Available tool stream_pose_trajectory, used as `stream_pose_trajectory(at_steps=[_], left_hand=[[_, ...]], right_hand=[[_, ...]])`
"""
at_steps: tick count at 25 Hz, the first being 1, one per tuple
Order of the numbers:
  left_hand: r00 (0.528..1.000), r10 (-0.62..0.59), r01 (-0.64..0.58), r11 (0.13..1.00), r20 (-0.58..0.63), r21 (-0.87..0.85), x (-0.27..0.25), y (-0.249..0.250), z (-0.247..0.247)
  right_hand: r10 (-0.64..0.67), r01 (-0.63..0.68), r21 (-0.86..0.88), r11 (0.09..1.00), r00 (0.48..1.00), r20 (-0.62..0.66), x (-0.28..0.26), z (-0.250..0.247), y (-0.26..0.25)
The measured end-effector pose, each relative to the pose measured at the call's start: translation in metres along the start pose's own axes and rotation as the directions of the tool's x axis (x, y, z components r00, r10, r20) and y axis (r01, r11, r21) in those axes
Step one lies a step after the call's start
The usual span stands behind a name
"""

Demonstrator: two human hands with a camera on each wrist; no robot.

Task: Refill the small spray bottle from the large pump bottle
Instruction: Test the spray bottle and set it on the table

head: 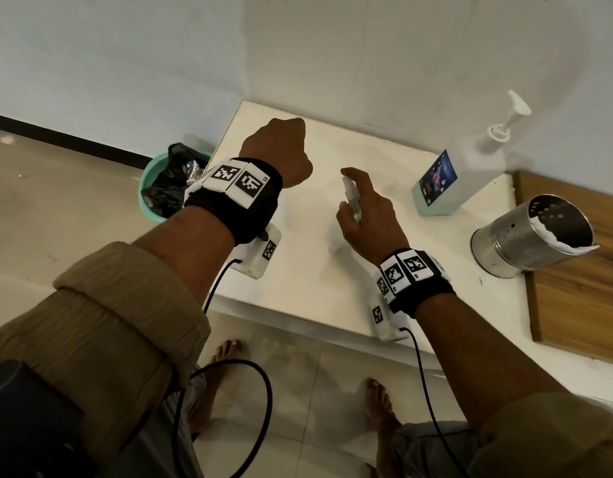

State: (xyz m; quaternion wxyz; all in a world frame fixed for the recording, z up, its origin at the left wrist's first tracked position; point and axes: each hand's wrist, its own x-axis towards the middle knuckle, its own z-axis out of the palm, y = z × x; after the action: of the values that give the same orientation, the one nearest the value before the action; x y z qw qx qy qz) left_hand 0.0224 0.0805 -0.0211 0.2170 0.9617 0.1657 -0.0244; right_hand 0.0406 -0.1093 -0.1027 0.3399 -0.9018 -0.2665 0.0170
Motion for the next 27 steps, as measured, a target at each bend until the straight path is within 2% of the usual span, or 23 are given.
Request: stream_pose_trajectory(at_steps=[9,16,22,27], left_hand=[[0.999,-0.019,0.018,0.999,0.05,0.028,-0.0003,-0.001,0.0005],[0.996,-0.028,0.025,0.999,0.079,0.038,0.0003,-0.0005,0.0018],[0.996,-0.034,0.03,0.999,0.086,0.045,0.0006,-0.0022,0.0014],[0.995,-0.033,0.028,0.998,0.095,0.049,0.0006,-0.0018,0.0021]], right_hand=[[0.013,-0.01,-0.049,0.999,0.999,0.051,-0.0028,0.0011,0.0031],[-0.004,0.004,-0.022,1.0,1.0,0.018,0.0001,0.0004,0.0006],[0.024,-0.022,-0.034,0.999,0.997,0.072,-0.004,0.0006,0.0026],[0.002,-0.002,0.005,1.0,1.0,-0.019,-0.005,-0.0021,0.0025]])
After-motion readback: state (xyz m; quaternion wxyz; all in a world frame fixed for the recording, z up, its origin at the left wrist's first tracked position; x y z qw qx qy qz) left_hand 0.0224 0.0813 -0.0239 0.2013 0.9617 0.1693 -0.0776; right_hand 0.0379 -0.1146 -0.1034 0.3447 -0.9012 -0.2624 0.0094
